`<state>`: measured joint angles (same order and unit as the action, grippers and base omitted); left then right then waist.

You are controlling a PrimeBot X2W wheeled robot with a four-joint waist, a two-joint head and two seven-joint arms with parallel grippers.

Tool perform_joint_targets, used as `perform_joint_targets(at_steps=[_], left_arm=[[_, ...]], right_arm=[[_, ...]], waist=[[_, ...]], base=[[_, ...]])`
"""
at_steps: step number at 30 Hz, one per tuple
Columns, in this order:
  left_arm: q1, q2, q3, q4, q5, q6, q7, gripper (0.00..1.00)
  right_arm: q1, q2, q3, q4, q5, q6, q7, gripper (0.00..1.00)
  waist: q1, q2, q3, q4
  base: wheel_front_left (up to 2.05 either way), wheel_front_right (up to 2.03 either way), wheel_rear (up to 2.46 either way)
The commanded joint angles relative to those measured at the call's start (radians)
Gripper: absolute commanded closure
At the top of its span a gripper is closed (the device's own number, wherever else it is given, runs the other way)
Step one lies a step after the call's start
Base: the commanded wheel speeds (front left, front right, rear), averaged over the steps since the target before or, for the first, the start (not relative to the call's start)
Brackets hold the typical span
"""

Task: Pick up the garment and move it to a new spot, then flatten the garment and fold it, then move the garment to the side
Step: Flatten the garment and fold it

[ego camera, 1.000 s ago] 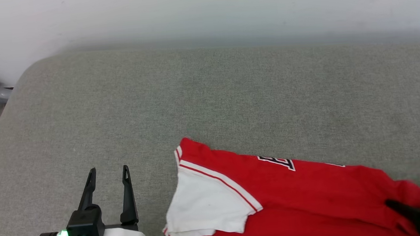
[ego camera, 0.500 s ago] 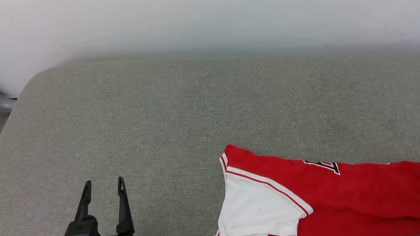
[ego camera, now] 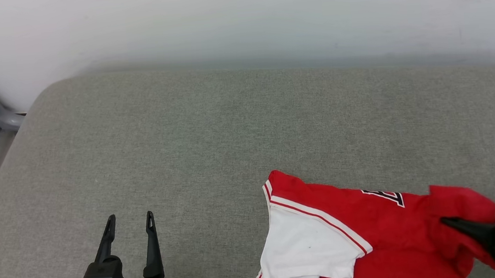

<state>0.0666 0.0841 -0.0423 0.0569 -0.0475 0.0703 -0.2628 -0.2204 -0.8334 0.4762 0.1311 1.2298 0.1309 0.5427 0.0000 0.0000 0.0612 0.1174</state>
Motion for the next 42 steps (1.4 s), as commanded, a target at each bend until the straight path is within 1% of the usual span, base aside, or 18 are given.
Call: perform_joint_targets(at_steps=[1, 6, 11, 16, 21, 22, 25, 30, 31, 33, 34, 35, 39, 42], left_arm=[[-0.011, -0.003, 0.001, 0.002, 0.006, -0.002, -0.002, 0.0], [-0.022, -0.01, 0.0, 0.007, 0.009, -0.008, -0.002, 0.0], [-0.035, -0.015, -0.005, 0.012, 0.014, -0.014, -0.002, 0.0], [-0.047, -0.018, -0.007, 0.012, 0.015, -0.016, -0.002, 0.0], [-0.059, -0.022, -0.013, 0.014, 0.016, -0.019, -0.002, 0.0], [-0.059, -0.022, -0.013, 0.014, 0.016, -0.019, -0.002, 0.0], [-0.072, -0.025, -0.017, 0.018, 0.016, -0.02, -0.002, 0.0], [-0.083, -0.027, -0.021, 0.023, 0.016, -0.017, -0.002, 0.0], [-0.085, -0.028, -0.02, 0.023, 0.015, -0.016, -0.002, 0.0], [-0.086, -0.029, -0.018, 0.024, 0.014, -0.013, -0.002, 0.0], [-0.084, -0.029, -0.017, 0.025, 0.014, -0.013, -0.002, 0.0], [-0.081, -0.029, -0.015, 0.026, 0.014, -0.012, -0.002, 0.0], [-0.064, -0.03, -0.009, 0.031, 0.018, -0.014, -0.002, 0.0], [-0.053, -0.03, -0.002, 0.028, 0.02, -0.014, -0.002, 0.0]], right_arm=[[-0.024, 0.025, 0.009, -0.017, -0.012, -0.001, 0.019, 1.0], [-0.092, 0.122, 0.046, -0.03, -0.069, -0.001, 0.083, 1.0], [-0.17, 0.219, 0.105, -0.008, -0.14, -0.001, 0.134, 1.0], [-0.252, 0.303, 0.166, 0.043, -0.228, -0.001, 0.146, 1.0], [-0.32, 0.384, 0.213, 0.131, -0.293, -0.001, 0.129, 1.0], [-0.32, 0.384, 0.213, 0.131, -0.293, -0.001, 0.129, 1.0], [-0.353, 0.412, 0.246, 0.191, -0.334, -0.001, 0.115, 1.0], [-0.371, 0.448, 0.282, 0.291, -0.363, -0.001, 0.083, 1.0], [-0.369, 0.452, 0.289, 0.307, -0.361, -0.001, 0.076, 0.91], [-0.369, 0.455, 0.305, 0.325, -0.366, -0.001, 0.053, 0.59], [-0.373, 0.453, 0.313, 0.33, -0.374, -0.001, 0.037, 0.41], [-0.374, 0.451, 0.321, 0.331, -0.376, -0.001, 0.019, 0.0], [-0.372, 0.432, 0.335, 0.293, -0.368, -0.001, -0.058, 0.0], [-0.366, 0.398, 0.33, 0.239, -0.381, -0.001, -0.132, 0.0]], waist=[[0.0, 0.0, 0.005, 0.005], [0.0, 0.0, 0.014, 0.017], [0.0, 0.0, 0.025, 0.03], [0.0, 0.0, 0.04, 0.039], [0.0, 0.0, 0.062, 0.047], [0.0, 0.0, 0.062, 0.047], [0.0, 0.0, 0.072, 0.056], [0.0, 0.0, 0.083, 0.065], [0.0, 0.0, 0.083, 0.065], [0.0, 0.0, 0.082, 0.064], [0.0, 0.0, 0.079, 0.062], [0.0, 0.0, 0.076, 0.06], [0.0, 0.0, 0.053, 0.047], [0.0, 0.0, 0.034, 0.032]], base=[[0.0, 0.0, 0.0], [0.0, 0.0, 0.0], [0.0, 0.0, 0.0], [0.0, 0.0, 0.0], [0.0, 0.0, 0.0], [0.0, 0.0, 0.0], [0.0, 0.0, 0.0], [0.0, 0.0, 0.0], [0.0, 0.0, 0.0], [0.0, 0.0, 0.0], [0.0, 0.0, 0.0], [0.0, 0.0, 0.0], [0.0, 0.0, 0.0], [0.0, 0.0, 0.0]])
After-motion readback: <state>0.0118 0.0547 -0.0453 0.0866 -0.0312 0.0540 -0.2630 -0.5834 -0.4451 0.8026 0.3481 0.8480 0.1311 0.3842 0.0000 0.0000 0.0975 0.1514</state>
